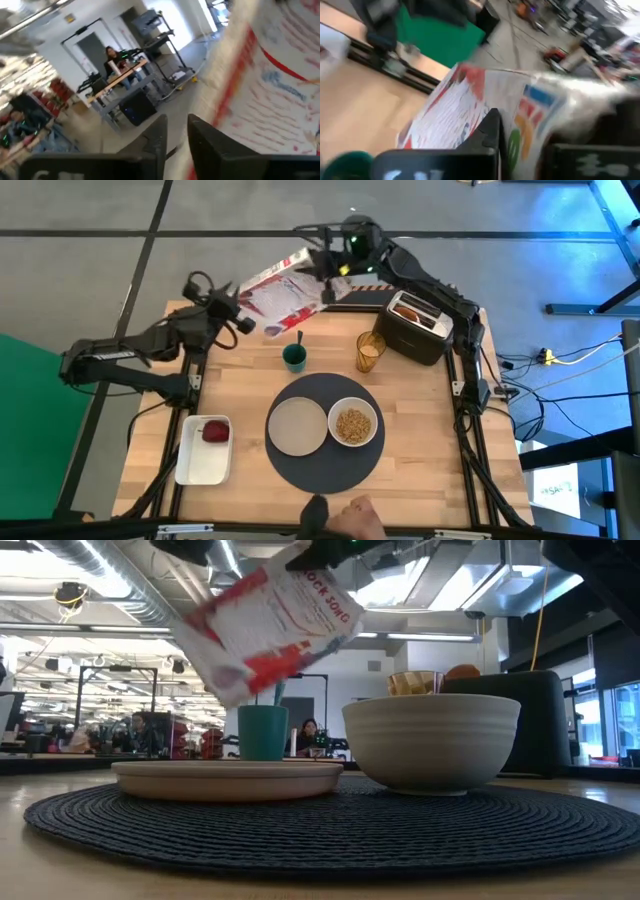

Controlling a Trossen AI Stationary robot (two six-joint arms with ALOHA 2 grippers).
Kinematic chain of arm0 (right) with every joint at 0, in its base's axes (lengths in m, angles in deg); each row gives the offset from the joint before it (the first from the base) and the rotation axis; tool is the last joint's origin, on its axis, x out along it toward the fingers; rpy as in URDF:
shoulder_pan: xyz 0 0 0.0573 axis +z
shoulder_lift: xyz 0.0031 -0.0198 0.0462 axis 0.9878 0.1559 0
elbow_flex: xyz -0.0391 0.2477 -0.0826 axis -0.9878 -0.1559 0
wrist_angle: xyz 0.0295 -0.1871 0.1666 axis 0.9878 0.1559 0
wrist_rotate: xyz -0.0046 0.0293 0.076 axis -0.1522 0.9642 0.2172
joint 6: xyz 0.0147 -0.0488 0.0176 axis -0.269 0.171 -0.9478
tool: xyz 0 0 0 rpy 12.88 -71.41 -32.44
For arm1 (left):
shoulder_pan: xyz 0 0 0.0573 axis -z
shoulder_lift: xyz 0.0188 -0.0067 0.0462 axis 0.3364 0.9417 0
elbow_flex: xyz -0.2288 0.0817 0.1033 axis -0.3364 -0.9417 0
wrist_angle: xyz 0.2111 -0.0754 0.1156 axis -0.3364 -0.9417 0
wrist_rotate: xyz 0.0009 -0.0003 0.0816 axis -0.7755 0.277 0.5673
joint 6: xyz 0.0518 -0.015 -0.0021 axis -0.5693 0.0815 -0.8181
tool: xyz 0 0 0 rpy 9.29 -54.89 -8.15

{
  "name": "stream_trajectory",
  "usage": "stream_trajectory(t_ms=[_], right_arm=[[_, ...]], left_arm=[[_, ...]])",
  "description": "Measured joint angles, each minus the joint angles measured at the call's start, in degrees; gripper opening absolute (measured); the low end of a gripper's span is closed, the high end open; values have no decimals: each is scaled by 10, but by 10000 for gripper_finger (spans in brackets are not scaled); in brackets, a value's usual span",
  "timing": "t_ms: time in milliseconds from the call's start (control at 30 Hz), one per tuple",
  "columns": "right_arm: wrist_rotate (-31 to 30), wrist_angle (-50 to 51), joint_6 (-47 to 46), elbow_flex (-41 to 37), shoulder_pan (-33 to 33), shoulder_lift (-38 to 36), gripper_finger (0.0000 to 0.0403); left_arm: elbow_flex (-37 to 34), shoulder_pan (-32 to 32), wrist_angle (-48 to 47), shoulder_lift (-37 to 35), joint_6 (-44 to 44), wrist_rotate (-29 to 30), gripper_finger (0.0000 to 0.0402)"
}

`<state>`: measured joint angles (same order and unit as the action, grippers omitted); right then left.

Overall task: Arrange a breakfast setting
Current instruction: Adjust the cereal box

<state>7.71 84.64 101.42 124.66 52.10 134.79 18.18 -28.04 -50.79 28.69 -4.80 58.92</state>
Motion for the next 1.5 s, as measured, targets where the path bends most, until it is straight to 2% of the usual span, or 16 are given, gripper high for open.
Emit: stream_trajectory(t_ms=[133, 233, 533, 733, 867, 967, 1033, 1167, 1333, 1367, 1500], right_arm=[[-128, -35, 11, -1, 7, 0, 2], [-187, -54, -1, 0, 10, -1, 1], [-152, -84, 70, 2, 12, -3, 0], [-87, -87, 108, 8, 12, -33, 0], [17, -67, 112, 11, 7, -74, 0], [130, -45, 92, 11, 2, -95, 0], [214, -34, 62, 10, -10, -108, 0], [415, -38, 10, 10, -30, -124, 0], [651, -105, -88, 10, -34, -127, 0], [679, -127, -112, 10, -33, -127, 0], [684, -205, -195, 10, -12, -128, 0]], left_arm=[[0, 0, -3, -26, 10, 29, 100], [0, 0, -3, -45, 12, 36, 108], [0, 0, -5, -50, 104, -41, 110], [0, 1, -10, -56, 158, -68, 111], [3, 9, -8, -97, 208, -99, 111], [8, 9, -8, -132, 219, -194, 111], [10, 7, -2, -147, 216, -265, 111], [10, -6, -1, -165, 208, -366, 111], [10, -18, 4, -148, 258, -497, 110], [10, -19, 8, -140, 271, -518, 110], [10, -21, 43, -96, 321, -597, 110]])
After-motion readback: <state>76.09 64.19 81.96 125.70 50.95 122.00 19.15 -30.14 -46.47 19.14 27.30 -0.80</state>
